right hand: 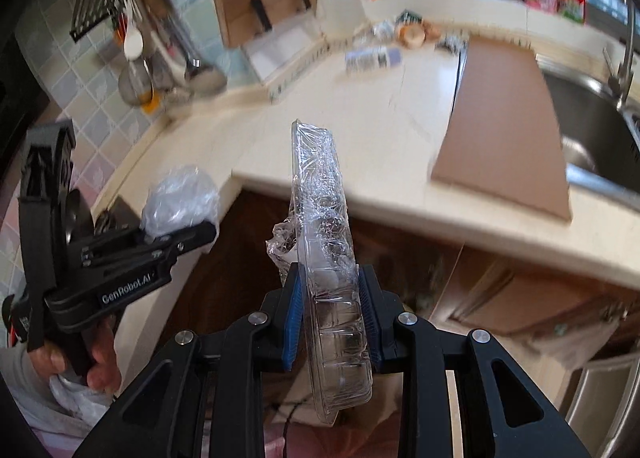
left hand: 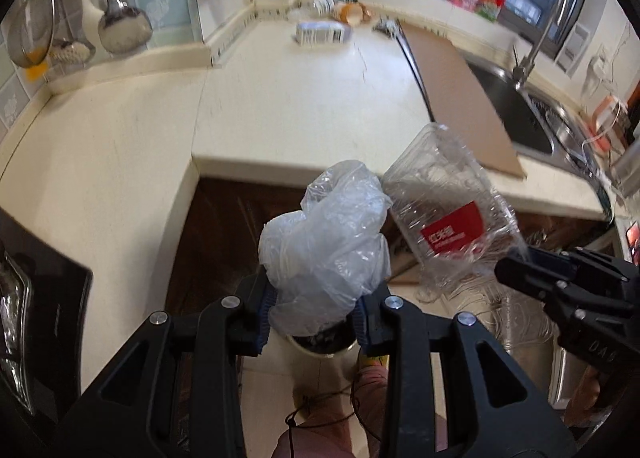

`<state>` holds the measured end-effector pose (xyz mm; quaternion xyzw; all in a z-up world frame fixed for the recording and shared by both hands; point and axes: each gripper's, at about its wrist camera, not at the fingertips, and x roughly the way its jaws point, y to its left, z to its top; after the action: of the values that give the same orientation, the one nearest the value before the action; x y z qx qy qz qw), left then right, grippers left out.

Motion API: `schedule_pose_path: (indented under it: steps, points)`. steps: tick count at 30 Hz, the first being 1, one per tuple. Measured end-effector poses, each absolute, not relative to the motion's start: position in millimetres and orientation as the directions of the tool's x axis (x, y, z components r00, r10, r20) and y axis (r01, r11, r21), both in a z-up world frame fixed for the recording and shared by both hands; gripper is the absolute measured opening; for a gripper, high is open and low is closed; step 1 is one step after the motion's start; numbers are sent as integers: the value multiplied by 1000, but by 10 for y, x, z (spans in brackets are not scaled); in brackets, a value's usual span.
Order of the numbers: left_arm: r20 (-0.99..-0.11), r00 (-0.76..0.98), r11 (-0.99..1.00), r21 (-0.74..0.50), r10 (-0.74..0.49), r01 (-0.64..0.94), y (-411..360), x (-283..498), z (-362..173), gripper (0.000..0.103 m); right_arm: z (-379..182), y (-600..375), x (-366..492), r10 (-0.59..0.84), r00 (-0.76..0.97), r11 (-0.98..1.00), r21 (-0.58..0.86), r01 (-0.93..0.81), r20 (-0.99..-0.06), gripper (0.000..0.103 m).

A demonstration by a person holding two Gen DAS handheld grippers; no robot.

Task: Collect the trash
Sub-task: 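Carry the plastic bag and clamshell box down toward the floor bin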

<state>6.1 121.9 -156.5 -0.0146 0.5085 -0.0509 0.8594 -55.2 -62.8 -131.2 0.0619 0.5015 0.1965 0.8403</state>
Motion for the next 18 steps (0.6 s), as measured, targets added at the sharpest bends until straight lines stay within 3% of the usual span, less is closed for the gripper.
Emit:
schedule_pose_path:
  steps: [10, 18]
  points:
    - [-927, 370, 997, -47, -68, 66, 1092, -7, -2443, 29, -2354, -644, -743, 397, 242, 910, 345, -230, -886, 27]
    - [-964, 252, 996, -73, -82, 43, 965, 80, -3542, 29, -3657, -710, -798, 384, 78, 918, 371, -136, -920, 27]
